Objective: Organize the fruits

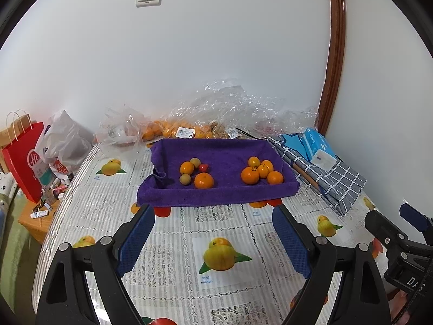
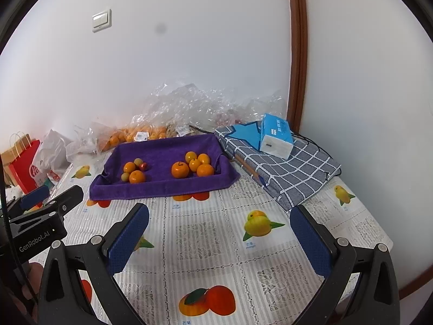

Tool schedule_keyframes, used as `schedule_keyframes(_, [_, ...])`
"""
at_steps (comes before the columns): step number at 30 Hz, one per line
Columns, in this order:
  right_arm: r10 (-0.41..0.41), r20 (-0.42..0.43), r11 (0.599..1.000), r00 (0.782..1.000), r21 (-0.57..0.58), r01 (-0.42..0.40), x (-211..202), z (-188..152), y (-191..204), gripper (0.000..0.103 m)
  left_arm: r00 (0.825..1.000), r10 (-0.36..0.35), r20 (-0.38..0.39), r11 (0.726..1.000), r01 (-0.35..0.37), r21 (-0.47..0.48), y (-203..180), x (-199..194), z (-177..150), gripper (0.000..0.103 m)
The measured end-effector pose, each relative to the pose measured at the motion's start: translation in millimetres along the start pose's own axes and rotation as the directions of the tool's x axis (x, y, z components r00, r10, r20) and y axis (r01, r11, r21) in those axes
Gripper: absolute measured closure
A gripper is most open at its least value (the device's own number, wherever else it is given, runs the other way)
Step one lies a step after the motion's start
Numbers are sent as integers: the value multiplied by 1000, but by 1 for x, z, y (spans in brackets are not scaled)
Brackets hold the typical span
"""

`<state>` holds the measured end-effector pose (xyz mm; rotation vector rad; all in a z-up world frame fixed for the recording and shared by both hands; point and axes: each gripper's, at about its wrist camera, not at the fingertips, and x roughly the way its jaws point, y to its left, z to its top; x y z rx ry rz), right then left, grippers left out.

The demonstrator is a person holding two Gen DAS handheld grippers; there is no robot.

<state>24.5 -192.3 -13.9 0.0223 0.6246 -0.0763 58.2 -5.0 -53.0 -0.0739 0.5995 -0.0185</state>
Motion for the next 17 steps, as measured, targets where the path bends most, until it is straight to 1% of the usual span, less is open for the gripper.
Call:
schedule_keyframes(2, [14, -6, 1000, 1000, 4, -14, 1, 0, -1, 0, 1000, -7, -5, 1000, 7, -7, 0, 1, -1, 15])
schedule_keyframes(12, [11, 3, 1000, 1000, 15, -11, 0, -1, -2, 0, 1000, -8, 7, 1000, 8, -5, -1, -2, 0, 15])
schedule_keyframes(17, [-11, -4, 1000, 1000, -9, 11, 4, -3, 0, 0, 1000, -6, -6, 1000, 6, -11, 0, 2, -3, 15])
